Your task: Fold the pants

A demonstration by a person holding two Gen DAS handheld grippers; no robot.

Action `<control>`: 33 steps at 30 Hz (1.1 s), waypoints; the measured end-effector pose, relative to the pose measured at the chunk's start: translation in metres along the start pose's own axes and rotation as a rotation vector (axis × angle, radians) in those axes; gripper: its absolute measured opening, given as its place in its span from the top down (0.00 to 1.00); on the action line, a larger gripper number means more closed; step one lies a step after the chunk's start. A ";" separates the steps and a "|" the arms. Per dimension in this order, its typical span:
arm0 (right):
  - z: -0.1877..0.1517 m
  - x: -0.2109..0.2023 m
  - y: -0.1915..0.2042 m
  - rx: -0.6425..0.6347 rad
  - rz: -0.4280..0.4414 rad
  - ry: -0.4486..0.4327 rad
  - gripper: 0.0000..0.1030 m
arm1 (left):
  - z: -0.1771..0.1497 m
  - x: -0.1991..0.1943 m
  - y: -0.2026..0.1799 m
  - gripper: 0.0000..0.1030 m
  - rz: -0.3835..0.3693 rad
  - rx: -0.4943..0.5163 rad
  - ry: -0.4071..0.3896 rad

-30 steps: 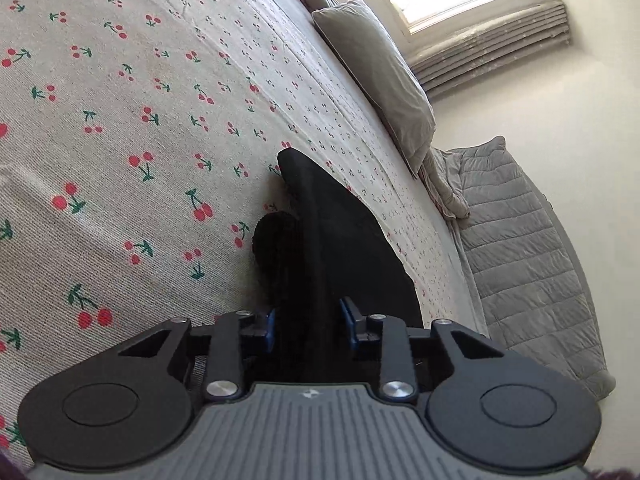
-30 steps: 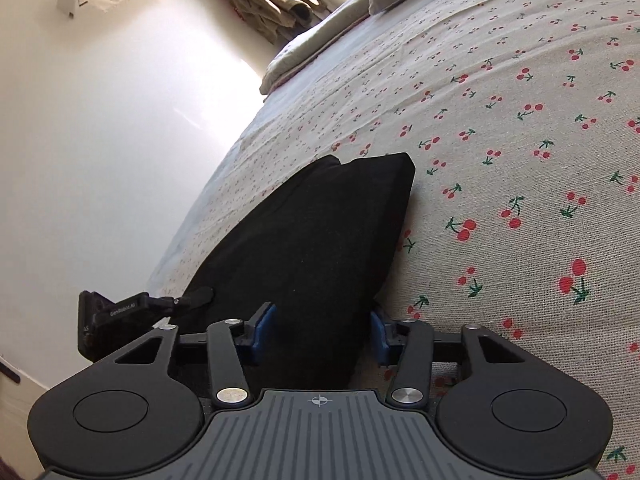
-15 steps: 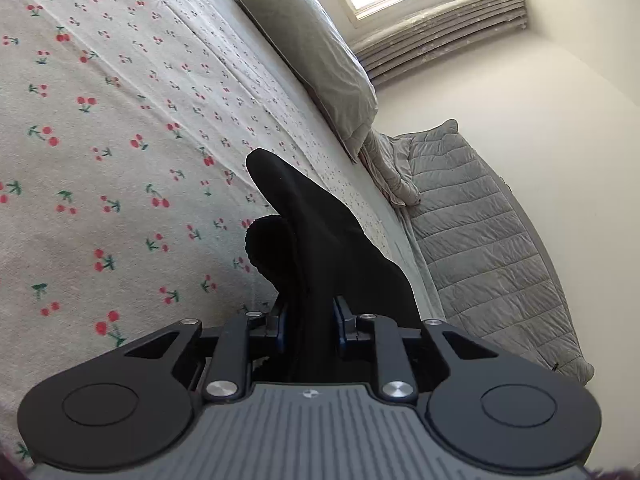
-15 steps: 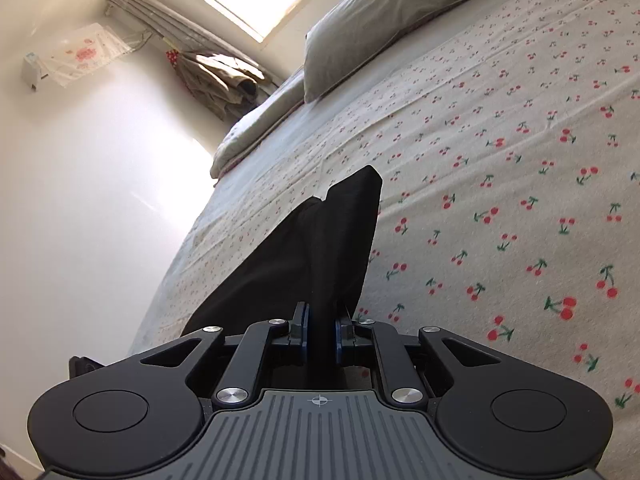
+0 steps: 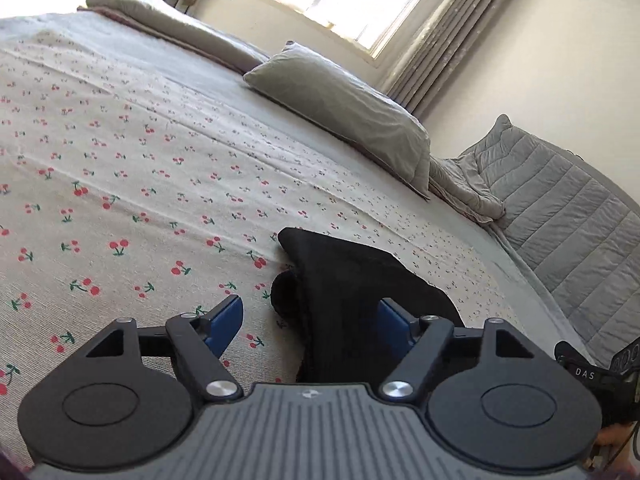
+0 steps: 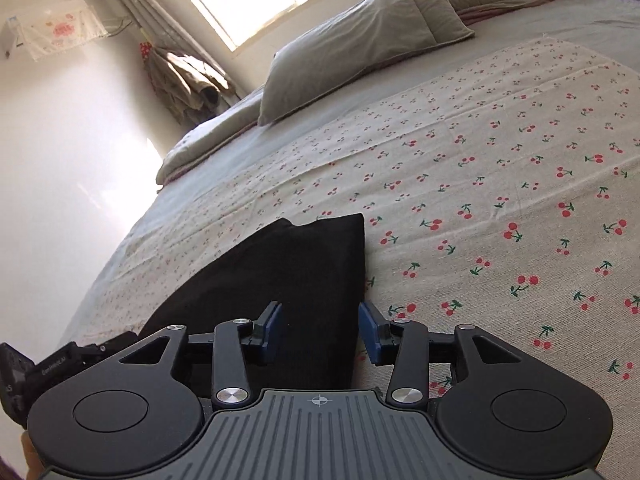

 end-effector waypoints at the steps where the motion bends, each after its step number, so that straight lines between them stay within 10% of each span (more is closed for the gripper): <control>1: -0.004 -0.003 0.008 -0.049 -0.006 -0.002 0.47 | -0.001 -0.007 -0.005 0.22 -0.002 0.025 -0.012; 9: -0.060 -0.019 0.075 -0.361 -0.011 0.076 0.46 | -0.049 -0.031 -0.060 0.22 -0.128 0.266 0.019; 16: -0.104 -0.035 0.078 -0.471 -0.068 0.124 0.46 | -0.099 -0.029 -0.060 0.22 -0.078 0.486 0.075; 26: -0.128 -0.081 0.064 -0.461 -0.093 0.135 0.40 | -0.110 -0.064 -0.044 0.21 0.009 0.507 0.108; 33: -0.102 -0.104 0.062 -0.317 -0.117 0.078 0.25 | -0.100 -0.083 -0.066 0.00 0.108 0.505 0.062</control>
Point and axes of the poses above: each gripper's, at about its wrist camera, not at the fingertips, and x roughly the way its jaws point, y to its left, z to its top, the point moved 8 cm from there along x, roughly the way its jaws point, and after that the axes turned 1 degree about z, right-handed, at the moved point
